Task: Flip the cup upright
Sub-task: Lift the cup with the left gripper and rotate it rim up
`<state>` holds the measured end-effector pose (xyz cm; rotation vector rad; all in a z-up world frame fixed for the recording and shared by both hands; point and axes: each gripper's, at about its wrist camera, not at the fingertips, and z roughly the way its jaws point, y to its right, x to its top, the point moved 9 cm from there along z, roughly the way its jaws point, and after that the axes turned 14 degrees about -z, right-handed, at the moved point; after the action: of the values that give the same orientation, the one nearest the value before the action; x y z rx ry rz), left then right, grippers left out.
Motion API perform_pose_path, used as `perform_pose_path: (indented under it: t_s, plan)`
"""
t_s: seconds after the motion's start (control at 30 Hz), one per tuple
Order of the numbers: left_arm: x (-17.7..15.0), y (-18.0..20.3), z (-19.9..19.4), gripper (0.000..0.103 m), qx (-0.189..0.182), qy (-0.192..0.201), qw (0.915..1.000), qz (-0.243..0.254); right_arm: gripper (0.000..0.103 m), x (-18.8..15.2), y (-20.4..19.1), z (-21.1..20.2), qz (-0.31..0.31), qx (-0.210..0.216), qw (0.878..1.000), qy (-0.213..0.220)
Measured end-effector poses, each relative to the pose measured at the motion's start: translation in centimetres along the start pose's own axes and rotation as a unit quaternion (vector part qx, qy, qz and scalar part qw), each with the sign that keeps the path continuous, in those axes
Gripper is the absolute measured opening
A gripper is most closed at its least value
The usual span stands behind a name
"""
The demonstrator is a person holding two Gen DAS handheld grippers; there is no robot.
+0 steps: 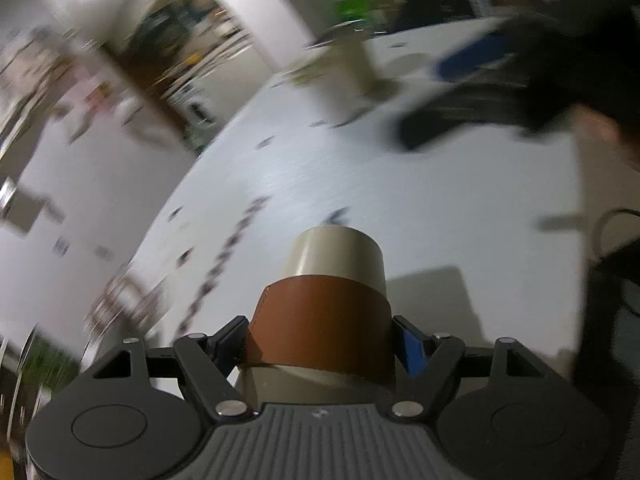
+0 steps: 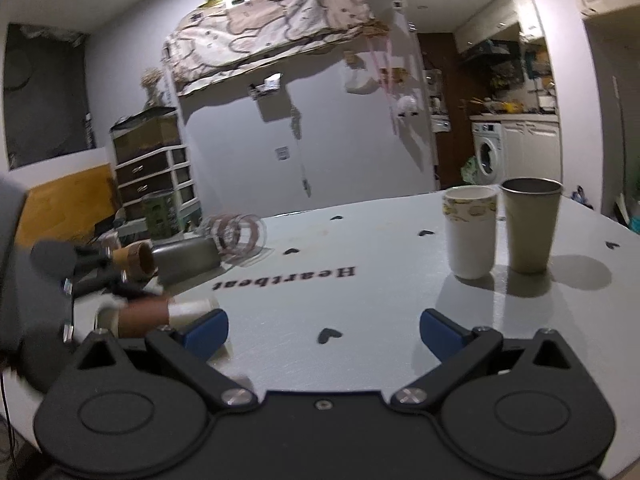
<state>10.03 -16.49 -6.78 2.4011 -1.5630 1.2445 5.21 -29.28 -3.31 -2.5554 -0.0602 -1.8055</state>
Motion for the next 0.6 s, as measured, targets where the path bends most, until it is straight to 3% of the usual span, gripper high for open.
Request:
perform_pose_path:
  t_s: [0.1,0.23,0.27,0.33,0.47,0.6]
  plan:
    - [0.1,3.5,0.2,0.077,-0.023,0.009,0.9989,0.040,0.103,0.1,0.7,1.0,0.007,-0.003,1.000,-0.014]
    - [0.1,5.1,0.3,0.078,-0.031,0.026,0.9976,0.057,0.103,0.2,1.2,2.9,0.009,0.000,0.999,-0.037]
    - [0.0,5.3,0.2,0.088,-0.034,0.030,0.9974,0.056,0.103,0.2,1.1,3.4,0.010,0.006,0.999,-0.043]
    - [-0.4,5.2,-0.1,0.102,-0.023,0.043,0.9973,0.054,0.103,-0.1,0.9,4.5,0.017,0.024,0.998,-0.060]
    - [-1.2,4.9,-0.9,0.102,-0.003,0.054,0.9979,0.036,0.103,-1.1,0.8,6.3,0.017,0.033,0.995,-0.091]
    - [-2.6,4.0,-2.1,0.102,0.023,0.069,0.9972,-0.015,0.103,-2.0,0.1,7.3,-0.004,0.031,0.993,-0.117]
